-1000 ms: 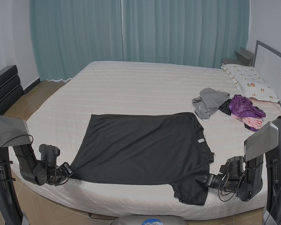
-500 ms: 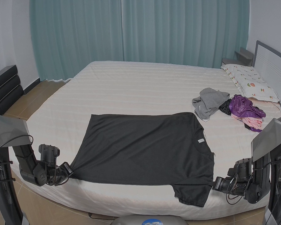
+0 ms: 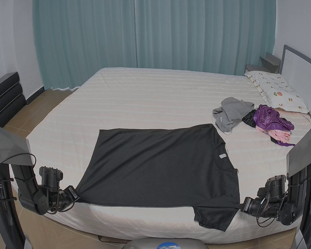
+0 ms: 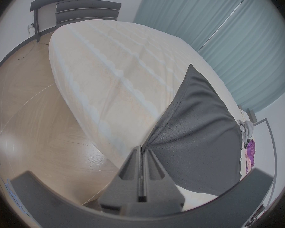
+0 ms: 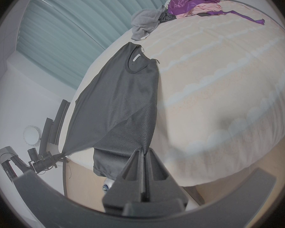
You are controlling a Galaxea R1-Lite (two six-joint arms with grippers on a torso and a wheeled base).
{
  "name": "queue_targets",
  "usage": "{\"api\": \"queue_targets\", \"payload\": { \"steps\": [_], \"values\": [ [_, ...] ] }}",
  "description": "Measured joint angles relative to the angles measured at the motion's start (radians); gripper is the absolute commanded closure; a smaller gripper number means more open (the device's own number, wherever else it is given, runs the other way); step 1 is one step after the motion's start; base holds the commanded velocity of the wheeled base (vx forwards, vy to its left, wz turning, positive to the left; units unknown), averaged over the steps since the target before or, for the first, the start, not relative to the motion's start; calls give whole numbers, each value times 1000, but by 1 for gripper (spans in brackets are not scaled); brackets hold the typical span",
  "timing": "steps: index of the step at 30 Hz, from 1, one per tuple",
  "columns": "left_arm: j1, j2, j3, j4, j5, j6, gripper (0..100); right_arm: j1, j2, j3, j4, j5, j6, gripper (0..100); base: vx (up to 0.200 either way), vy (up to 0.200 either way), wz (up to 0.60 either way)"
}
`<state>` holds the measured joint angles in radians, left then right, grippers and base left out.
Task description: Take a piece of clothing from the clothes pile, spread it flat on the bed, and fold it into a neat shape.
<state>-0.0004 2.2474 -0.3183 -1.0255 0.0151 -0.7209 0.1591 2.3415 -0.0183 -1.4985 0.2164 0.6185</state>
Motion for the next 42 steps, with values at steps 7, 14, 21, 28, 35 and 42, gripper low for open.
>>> {"api": "queue_targets", "payload": {
  "steps": [7,14,21,28,35,42],
  "values": [
    [2,-12,35,-2,-1,23,100,-1,-78,1,178,1,-13,100,0,0,0],
    [15,-53,76,-2,-6,80,100,1,-166,1,311,3,-24,100,0,0,0],
    [21,-105,137,-1,-52,162,100,1,-277,1,522,3,-60,100,0,0,0],
    [21,-136,206,-1,-67,263,100,2,-370,1,644,4,-102,100,0,0,0],
    [15,-164,253,1,-67,320,100,5,-436,1,736,4,-129,100,0,0,0],
    [13,-179,281,10,-67,353,100,5,-465,1,773,3,-151,100,0,0,0]
  ]
}}
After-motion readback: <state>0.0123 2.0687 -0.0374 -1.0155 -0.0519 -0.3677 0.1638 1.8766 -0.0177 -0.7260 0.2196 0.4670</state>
